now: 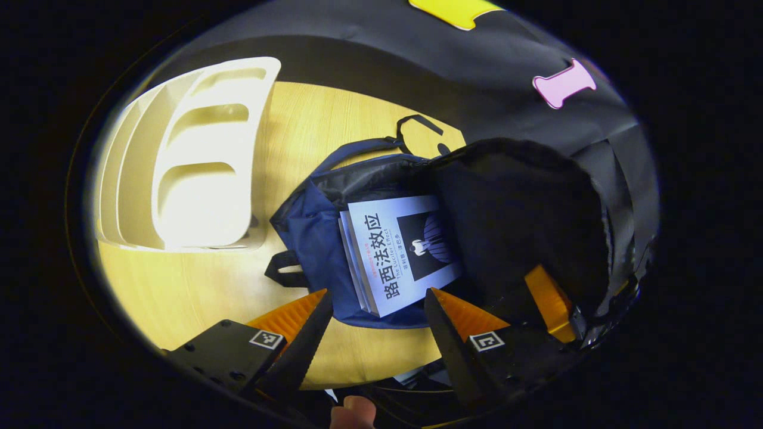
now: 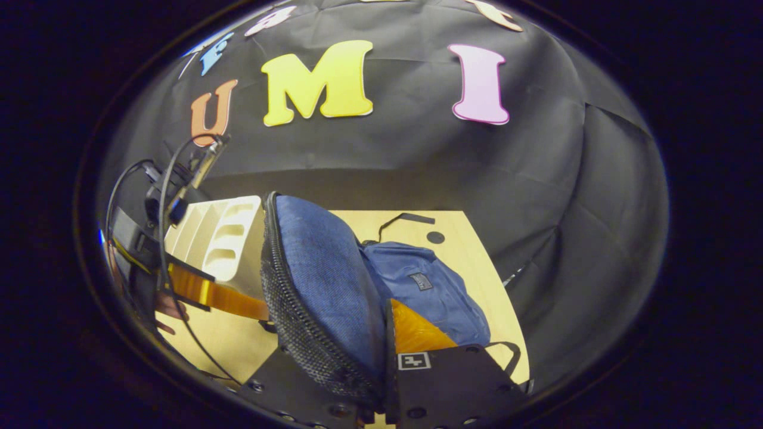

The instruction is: Open the schoolbag, grab two books from the bookshelf and put them into the schoolbag.

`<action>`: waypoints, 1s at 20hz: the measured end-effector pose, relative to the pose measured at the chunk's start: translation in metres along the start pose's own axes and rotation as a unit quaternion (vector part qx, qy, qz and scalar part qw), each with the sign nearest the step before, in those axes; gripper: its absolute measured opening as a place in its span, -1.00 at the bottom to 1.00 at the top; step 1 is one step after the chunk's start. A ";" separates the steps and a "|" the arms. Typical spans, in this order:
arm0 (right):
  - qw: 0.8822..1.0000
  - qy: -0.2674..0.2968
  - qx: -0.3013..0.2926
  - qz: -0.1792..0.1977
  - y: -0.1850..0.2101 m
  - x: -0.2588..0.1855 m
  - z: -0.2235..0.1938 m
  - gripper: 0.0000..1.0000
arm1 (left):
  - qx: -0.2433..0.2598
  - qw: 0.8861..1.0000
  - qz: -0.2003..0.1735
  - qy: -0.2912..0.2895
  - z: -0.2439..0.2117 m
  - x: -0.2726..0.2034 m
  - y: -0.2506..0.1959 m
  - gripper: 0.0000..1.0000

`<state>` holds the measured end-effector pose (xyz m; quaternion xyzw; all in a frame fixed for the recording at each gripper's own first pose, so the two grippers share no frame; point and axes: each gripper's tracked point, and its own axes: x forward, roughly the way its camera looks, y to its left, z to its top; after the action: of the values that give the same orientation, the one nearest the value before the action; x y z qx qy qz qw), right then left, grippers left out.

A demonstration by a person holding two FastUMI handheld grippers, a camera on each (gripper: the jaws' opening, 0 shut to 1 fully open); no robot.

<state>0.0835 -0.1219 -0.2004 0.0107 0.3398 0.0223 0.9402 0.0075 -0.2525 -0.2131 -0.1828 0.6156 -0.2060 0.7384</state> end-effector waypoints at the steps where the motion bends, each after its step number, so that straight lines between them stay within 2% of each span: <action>1: 1.000 0.001 -0.005 0.000 0.004 0.002 -0.002 -0.91 | -0.006 1.000 0.001 0.000 -0.005 -0.007 0.004 0.94; 5: 1.000 0.003 -0.029 -0.010 0.021 0.004 -0.010 -0.91 | -0.015 1.000 0.000 -0.020 -0.010 -0.032 0.020 0.94; 6: 0.999 0.003 -0.037 -0.012 0.026 0.005 -0.011 -0.80 | -0.019 1.000 -0.001 -0.024 -0.012 -0.037 0.025 0.94; 11: 0.998 0.010 -0.064 -0.008 0.057 0.008 -0.026 -0.53 | -0.047 0.998 0.000 -0.037 -0.023 -0.060 0.052 0.94; 14: 0.996 0.011 -0.083 0.003 0.083 0.008 -0.034 -0.12 | -0.061 0.997 0.002 -0.046 -0.027 -0.072 0.068 0.94; 20: 0.993 0.019 -0.107 0.034 0.134 0.007 -0.050 0.36 | -0.081 0.995 0.015 -0.061 -0.038 -0.093 0.101 0.94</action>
<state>0.0518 0.0125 -0.2386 -0.0791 0.3531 0.0908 0.9278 -0.0360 -0.1181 -0.1954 -0.2452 0.5864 -0.1331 0.7604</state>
